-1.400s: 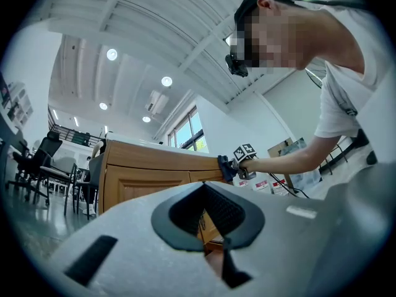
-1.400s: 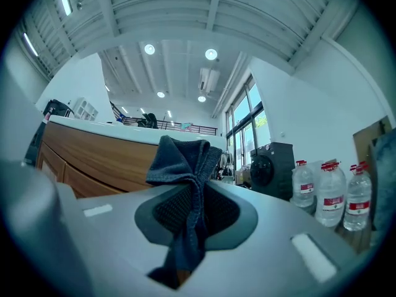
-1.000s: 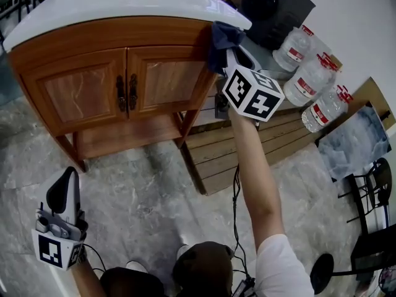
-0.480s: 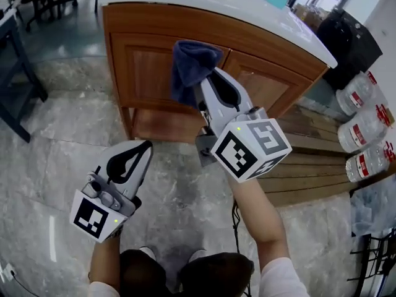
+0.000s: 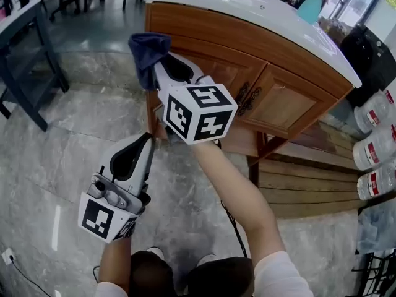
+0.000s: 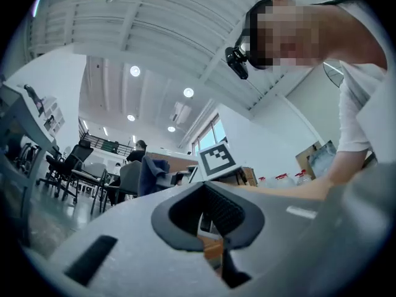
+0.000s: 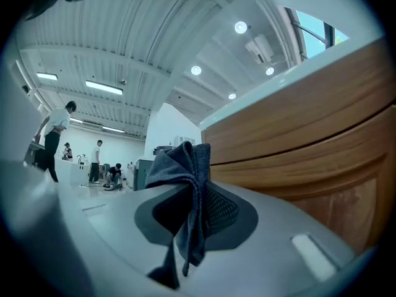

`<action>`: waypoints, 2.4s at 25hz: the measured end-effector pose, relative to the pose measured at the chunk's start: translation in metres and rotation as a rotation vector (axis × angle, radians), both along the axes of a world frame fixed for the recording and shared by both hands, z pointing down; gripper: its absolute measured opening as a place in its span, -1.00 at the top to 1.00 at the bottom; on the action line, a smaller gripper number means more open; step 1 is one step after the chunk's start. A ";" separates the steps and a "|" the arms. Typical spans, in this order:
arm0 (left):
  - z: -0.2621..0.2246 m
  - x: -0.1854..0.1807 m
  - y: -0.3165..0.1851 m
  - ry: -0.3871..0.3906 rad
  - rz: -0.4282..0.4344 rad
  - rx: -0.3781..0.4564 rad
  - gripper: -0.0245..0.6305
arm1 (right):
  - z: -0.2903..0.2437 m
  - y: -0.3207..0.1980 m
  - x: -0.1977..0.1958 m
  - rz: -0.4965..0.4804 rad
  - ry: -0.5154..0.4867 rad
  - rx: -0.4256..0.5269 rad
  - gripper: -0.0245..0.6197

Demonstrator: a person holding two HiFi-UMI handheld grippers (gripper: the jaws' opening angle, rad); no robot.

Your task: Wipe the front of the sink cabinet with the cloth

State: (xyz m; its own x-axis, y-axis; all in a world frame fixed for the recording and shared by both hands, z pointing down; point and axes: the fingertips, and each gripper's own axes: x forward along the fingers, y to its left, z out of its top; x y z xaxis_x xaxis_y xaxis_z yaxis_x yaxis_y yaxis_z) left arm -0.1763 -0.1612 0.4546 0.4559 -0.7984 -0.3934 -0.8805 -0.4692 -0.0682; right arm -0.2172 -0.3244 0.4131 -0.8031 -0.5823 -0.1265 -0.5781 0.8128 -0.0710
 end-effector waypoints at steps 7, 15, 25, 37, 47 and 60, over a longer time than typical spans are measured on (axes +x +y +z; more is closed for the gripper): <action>-0.002 -0.009 0.002 0.012 -0.024 0.011 0.91 | 0.028 -0.039 -0.011 0.090 0.046 -0.044 0.77; 0.000 -0.006 0.001 0.006 -0.010 0.009 0.91 | 0.027 -0.042 -0.007 0.127 0.054 -0.004 0.76; 0.000 -0.001 0.003 -0.005 -0.001 0.011 0.91 | 0.024 -0.048 0.038 0.220 0.031 -0.007 0.76; 0.001 0.009 0.003 -0.019 0.022 0.009 0.91 | 0.035 -0.055 0.123 0.366 0.027 -0.002 0.76; 0.002 0.020 0.005 -0.031 0.047 0.008 0.91 | 0.040 -0.057 0.187 0.477 0.016 -0.013 0.76; 0.000 0.029 0.007 -0.041 0.069 0.007 0.91 | 0.038 -0.053 0.249 0.580 -0.007 -0.003 0.74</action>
